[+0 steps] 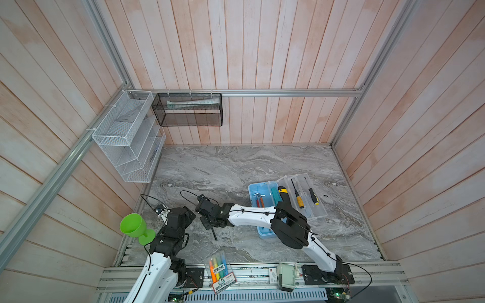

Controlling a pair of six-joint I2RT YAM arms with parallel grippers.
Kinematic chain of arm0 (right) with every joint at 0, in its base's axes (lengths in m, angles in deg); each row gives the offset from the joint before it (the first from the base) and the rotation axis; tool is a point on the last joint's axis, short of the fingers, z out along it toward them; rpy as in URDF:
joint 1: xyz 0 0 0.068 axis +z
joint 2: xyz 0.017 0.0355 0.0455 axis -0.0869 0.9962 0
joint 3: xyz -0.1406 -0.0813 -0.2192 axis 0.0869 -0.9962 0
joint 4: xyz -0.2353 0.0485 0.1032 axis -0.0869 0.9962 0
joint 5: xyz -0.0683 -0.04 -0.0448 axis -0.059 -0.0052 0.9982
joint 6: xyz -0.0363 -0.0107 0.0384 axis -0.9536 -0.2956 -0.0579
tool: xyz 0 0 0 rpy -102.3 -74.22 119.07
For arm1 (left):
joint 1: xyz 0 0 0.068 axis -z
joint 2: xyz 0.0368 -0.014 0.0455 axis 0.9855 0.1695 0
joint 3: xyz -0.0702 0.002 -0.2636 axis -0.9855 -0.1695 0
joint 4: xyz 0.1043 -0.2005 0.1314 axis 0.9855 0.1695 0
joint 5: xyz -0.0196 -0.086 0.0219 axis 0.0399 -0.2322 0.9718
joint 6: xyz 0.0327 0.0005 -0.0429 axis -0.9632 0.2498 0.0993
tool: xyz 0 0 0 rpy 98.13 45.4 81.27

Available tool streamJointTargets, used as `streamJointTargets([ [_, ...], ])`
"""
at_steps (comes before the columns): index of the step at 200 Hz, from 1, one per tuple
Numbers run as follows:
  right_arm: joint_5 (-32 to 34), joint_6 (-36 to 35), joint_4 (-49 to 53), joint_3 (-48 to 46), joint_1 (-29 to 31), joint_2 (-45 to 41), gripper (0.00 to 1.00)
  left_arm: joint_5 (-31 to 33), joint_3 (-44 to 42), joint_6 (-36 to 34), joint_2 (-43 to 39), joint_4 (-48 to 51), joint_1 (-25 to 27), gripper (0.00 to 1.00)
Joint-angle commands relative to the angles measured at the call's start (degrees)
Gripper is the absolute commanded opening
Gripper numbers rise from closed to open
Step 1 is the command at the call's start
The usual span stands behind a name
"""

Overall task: Pack the tool kit
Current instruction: 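Lift the black hex key and carry it over the blue box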

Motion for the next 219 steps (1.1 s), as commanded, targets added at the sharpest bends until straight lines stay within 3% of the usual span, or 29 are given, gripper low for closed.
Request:
streamJointTargets([
  [1,2.5,0.3,4.5,0.5,-0.4,1.6,0.11,-1.0,-0.7,-1.3,-0.6,-0.9,-0.3,1.00],
  [60,2.6,0.6,3.8,-1.8,-0.8,-1.1,0.00,-1.0,-0.8,-1.4,-0.7,-0.9,-0.4,1.00],
  [153,4.5,0.1,1.8,-4.4,-1.1,-6.2,0.00,-2.0,-1.2,-2.3,-1.7,-1.5,-0.2,1.00],
  [219,9.4,-0.4,-0.3,-11.3,-2.1,-15.9,0.00,-2.5,-1.3,-2.8,-1.9,-1.8,-0.2,1.00],
])
